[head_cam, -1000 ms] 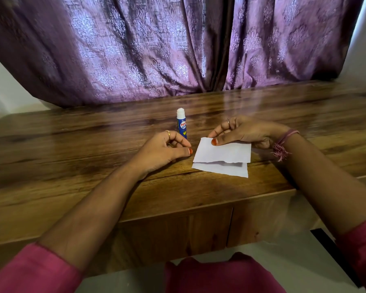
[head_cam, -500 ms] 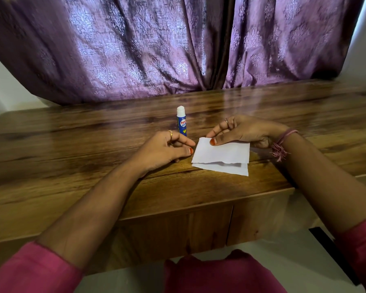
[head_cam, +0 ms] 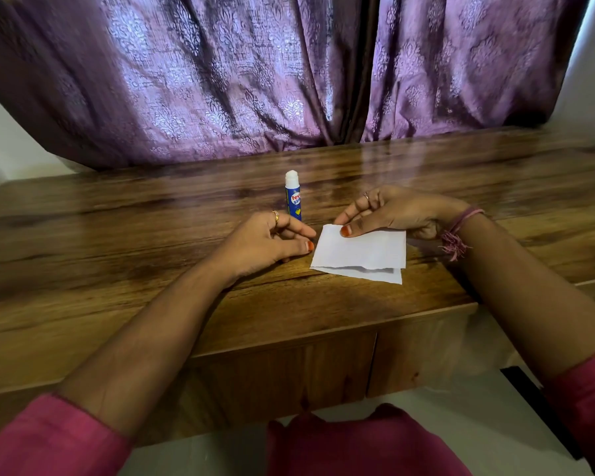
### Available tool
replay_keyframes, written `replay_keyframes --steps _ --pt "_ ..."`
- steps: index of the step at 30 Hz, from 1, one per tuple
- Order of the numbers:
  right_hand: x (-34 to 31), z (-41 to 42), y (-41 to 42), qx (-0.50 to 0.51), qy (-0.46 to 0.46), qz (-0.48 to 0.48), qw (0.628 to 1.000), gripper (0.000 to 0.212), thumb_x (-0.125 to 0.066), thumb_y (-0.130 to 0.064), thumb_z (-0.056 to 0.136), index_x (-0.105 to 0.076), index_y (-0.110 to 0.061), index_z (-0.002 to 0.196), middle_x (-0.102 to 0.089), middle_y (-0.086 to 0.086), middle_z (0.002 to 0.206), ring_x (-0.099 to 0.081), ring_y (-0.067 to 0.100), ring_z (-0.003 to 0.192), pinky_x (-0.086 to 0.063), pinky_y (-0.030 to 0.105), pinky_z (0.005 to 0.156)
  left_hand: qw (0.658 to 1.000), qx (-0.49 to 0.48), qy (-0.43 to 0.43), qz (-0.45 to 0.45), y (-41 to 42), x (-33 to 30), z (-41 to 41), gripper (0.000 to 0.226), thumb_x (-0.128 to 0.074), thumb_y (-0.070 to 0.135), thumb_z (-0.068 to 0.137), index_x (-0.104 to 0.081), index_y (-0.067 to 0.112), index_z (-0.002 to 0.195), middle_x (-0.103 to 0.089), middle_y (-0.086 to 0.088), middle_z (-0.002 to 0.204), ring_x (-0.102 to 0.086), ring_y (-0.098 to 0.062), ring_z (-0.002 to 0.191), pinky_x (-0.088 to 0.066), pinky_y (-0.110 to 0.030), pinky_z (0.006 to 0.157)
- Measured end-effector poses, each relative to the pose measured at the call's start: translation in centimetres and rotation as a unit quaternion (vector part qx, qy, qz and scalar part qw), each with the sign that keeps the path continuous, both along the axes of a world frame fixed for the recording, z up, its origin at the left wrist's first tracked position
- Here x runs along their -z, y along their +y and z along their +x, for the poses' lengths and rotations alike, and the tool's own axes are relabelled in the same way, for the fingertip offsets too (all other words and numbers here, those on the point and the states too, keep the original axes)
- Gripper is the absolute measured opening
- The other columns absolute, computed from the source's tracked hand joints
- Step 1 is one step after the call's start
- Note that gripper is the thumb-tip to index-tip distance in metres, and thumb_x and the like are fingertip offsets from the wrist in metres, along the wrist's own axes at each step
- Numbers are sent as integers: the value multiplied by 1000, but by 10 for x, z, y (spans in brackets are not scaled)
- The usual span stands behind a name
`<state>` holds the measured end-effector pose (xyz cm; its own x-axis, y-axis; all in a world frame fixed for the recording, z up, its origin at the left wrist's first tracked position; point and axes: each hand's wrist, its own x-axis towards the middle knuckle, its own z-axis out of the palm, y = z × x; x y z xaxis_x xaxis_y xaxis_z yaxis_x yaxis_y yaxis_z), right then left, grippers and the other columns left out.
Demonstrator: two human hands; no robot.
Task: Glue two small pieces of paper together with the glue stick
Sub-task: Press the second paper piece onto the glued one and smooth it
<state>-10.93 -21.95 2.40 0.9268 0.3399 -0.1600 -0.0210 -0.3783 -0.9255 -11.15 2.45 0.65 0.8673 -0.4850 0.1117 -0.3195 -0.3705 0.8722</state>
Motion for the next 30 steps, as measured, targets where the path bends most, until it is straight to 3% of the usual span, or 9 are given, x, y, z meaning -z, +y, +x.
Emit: replay_keyframes --steps 30 --pt "1 -1 -1 -5 1 11 1000 13 -71 -3 80 -73 -13 88 -77 7 80 -73 15 64 -55 21 49 1000 9 -20 9 1 3 3 16 -75 15 78 -73 23 92 -66 13 71 -55 8 58 -42 -7 56"
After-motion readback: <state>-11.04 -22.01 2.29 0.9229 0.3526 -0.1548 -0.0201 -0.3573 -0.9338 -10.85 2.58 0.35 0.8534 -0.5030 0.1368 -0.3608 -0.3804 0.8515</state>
